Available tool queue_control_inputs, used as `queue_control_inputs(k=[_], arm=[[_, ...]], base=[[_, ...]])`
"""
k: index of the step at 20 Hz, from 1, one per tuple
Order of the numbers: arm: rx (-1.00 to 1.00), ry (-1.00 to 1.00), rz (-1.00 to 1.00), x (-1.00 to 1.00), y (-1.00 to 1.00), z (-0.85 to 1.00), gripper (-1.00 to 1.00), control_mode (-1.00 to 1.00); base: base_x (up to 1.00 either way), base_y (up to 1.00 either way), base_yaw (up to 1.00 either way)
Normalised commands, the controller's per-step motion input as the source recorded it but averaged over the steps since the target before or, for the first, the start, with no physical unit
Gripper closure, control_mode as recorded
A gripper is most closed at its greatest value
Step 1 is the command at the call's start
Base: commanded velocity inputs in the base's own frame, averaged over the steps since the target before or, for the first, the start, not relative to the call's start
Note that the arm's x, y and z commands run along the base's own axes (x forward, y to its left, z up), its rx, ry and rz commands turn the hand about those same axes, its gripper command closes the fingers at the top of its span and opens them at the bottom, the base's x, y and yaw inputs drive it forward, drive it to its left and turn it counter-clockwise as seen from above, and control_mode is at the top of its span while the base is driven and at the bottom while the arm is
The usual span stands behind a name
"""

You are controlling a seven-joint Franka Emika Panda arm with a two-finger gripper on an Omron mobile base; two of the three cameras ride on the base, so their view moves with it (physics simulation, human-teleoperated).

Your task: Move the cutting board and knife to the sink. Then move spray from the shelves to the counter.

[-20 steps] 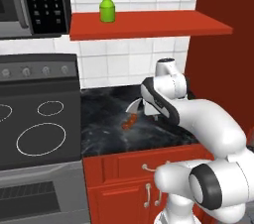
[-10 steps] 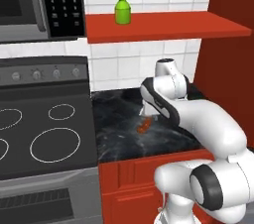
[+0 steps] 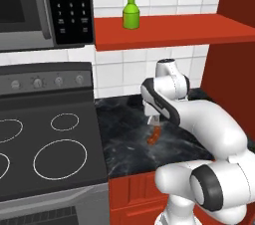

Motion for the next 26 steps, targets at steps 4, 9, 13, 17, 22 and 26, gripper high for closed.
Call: queue_control_inputs(k=[4, 9, 13, 17, 22, 26], arm=[[0.00, 0.00, 0.00, 0.00, 0.00, 0.00, -1.00, 1.00], [0.00, 0.00, 0.00, 0.00, 0.00, 0.00, -1.00, 1.00], [0.00, 0.00, 0.00, 0.00, 0.00, 0.00, -1.00, 1.00], [0.00, 0.00, 0.00, 0.00, 0.00, 0.00, -1.00, 1.00], [0.00, 0.00, 0.00, 0.00, 0.00, 0.00, -1.00, 1.00], [0.00, 0.00, -0.01, 0.08, 0.00, -0.03, -1.00, -1.00]], base=[[0.47, 0.14, 0.00], [0.40, 0.01, 0.00], [0.44, 0.03, 0.00], [0.01, 0.00, 0.00], [0.00, 0.00, 0.00], [0.00, 0.00, 0.00]])
